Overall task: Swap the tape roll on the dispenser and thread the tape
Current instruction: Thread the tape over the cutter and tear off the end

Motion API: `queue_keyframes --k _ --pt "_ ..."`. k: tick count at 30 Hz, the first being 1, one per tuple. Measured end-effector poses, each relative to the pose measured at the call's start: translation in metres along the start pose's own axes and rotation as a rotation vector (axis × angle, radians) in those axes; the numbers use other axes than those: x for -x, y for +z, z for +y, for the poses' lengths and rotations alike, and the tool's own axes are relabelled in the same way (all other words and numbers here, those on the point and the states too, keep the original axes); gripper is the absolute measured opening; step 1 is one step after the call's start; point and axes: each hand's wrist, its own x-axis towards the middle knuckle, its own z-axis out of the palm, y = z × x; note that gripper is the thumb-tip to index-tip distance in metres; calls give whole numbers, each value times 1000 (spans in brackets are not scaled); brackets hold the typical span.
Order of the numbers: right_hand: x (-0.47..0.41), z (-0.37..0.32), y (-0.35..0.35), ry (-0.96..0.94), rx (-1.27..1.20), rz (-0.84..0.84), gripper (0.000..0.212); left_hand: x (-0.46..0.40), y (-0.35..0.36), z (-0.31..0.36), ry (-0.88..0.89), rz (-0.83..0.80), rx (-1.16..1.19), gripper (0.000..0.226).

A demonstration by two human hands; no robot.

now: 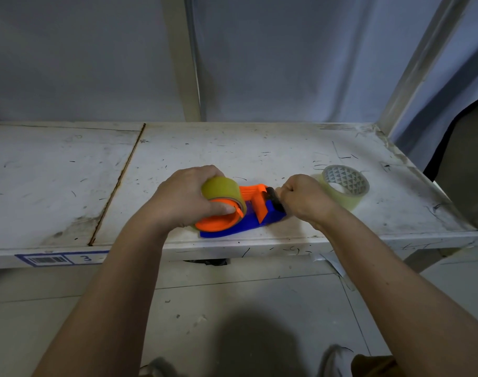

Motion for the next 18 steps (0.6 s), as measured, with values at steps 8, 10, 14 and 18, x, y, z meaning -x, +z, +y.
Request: queue_keyframes --k 8,10,14,18 --pt "-8 25 -16 27 98 128 40 1 -2 -2 -2 10 96 57" --pt "-11 38 -30 58 109 195 42 2 -4 -5 -3 2 127 55" --pt "-6 47 -37 42 175 222 46 -1 -5 -6 3 -22 177 54" --pt "-6 46 -32 170 -280 95 25 1 -5 -8 -20 -35 185 54"
